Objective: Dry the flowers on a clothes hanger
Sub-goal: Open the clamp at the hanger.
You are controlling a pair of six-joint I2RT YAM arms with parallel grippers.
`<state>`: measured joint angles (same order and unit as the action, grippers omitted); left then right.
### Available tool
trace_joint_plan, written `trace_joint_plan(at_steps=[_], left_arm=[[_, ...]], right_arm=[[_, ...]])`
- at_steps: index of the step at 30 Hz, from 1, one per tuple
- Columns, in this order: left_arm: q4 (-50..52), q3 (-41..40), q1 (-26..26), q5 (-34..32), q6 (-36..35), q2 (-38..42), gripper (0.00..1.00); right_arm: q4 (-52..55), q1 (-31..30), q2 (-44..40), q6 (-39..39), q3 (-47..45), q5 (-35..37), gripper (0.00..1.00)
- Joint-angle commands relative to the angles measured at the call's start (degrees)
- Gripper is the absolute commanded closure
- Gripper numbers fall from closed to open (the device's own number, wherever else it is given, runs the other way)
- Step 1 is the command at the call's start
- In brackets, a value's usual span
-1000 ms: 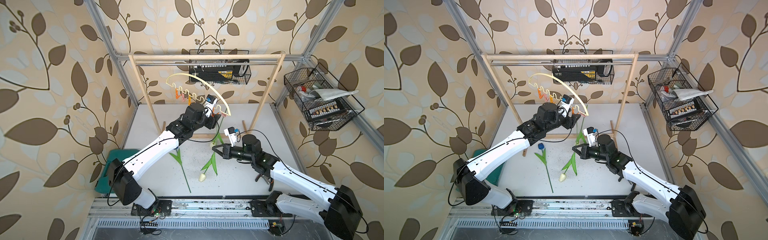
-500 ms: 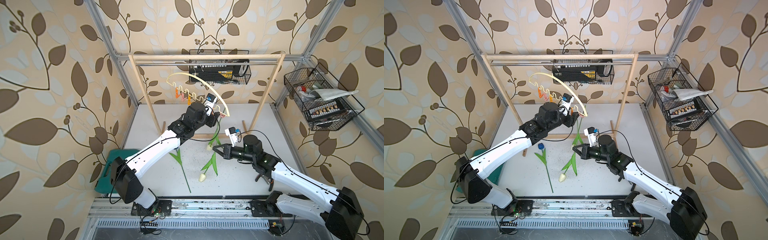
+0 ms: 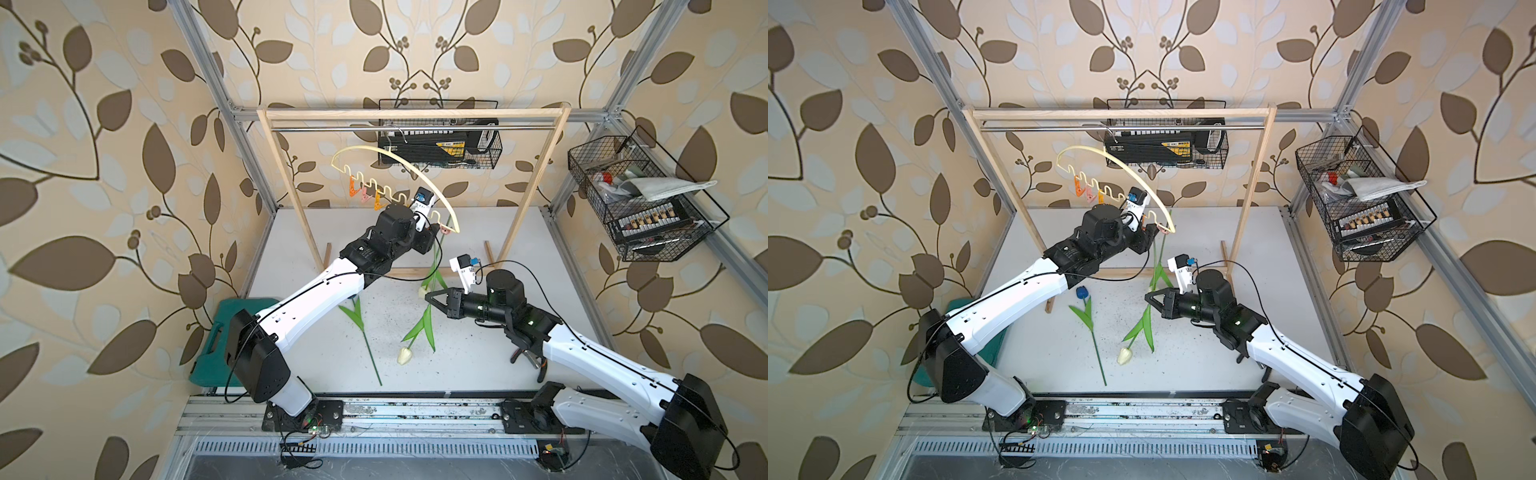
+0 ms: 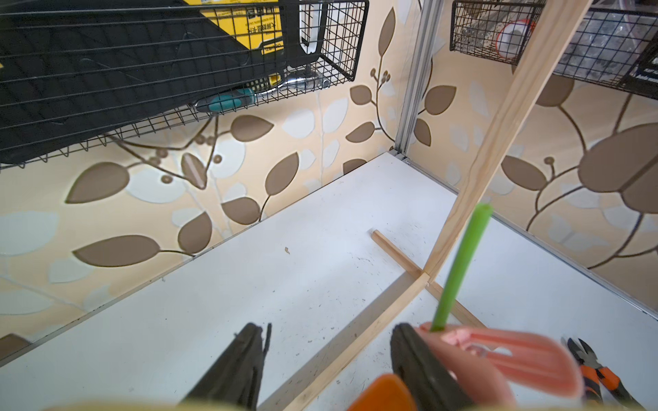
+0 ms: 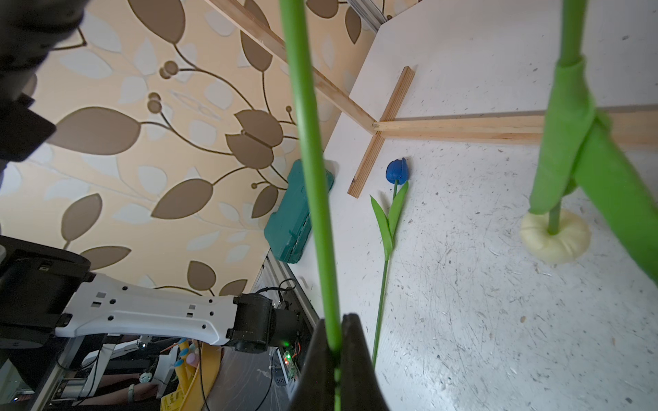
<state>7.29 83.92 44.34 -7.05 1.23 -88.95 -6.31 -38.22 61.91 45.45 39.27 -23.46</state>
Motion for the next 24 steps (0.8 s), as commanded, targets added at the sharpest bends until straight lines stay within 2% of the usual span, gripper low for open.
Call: trace_joint_plan(at_steps=[1,9,24], left_arm=[[-2.02,2.34,0.66,-1.49,-1.23,-0.02,0.43],[-1.50,2.48,0.75,-1.61,-0.88,0.20,0.55],[1.01,3.69,0.75,-1.06,2.02,0.03,0.70]], right_arm=[[-1.41,0.16,0.12,0.25,-0.42,-1.23,1.00],[-1.68,0.12,0.23,0.34,-0.33,-1.19,1.00],[-2.96,0.15,3.47,0.87,1.14,-1.59,1.00]])
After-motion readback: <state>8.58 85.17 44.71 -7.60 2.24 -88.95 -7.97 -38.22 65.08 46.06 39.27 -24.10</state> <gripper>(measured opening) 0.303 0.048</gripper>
